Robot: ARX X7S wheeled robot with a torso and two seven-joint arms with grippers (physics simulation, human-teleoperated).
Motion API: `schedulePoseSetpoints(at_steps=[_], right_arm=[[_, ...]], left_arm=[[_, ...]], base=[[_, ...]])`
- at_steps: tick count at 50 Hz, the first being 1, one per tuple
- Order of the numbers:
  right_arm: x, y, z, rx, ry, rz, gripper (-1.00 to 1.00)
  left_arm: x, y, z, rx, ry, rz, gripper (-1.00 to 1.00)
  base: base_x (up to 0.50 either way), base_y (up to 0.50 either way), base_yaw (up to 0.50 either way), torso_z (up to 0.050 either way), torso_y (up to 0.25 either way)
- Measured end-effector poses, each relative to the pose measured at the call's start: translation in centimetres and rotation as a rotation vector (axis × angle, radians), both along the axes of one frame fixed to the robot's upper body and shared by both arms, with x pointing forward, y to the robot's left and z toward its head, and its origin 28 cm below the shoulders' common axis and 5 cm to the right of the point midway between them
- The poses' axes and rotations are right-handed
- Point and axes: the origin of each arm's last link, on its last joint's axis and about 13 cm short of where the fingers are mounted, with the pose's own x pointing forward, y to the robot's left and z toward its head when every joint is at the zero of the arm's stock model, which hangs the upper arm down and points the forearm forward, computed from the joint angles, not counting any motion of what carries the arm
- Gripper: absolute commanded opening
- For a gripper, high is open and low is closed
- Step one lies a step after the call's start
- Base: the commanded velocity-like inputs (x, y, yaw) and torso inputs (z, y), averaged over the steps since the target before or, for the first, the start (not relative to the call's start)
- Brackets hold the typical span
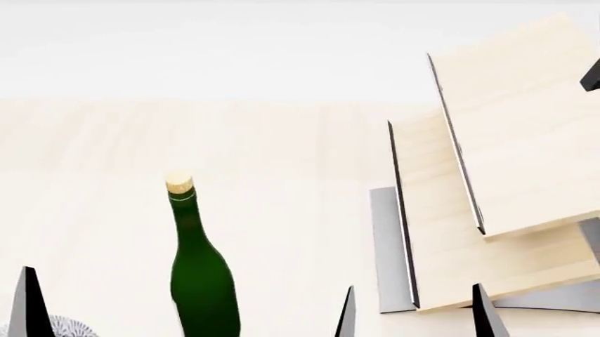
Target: Put the wine bottle on the wine rack.
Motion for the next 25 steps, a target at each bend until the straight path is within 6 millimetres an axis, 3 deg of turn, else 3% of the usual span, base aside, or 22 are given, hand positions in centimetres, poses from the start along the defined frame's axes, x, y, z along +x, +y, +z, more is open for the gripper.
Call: schedulePoseSetpoints(at_steps=[25], right_arm=[[0.02,-0.01,-0.04,0.001,0.0,0.001,1.0]], left_arm=[[0.02,-0.05,-0.03,0.001,0.0,-0.002,1.0]], base=[[0.0,-0.1,0.0,0.0,0.0]])
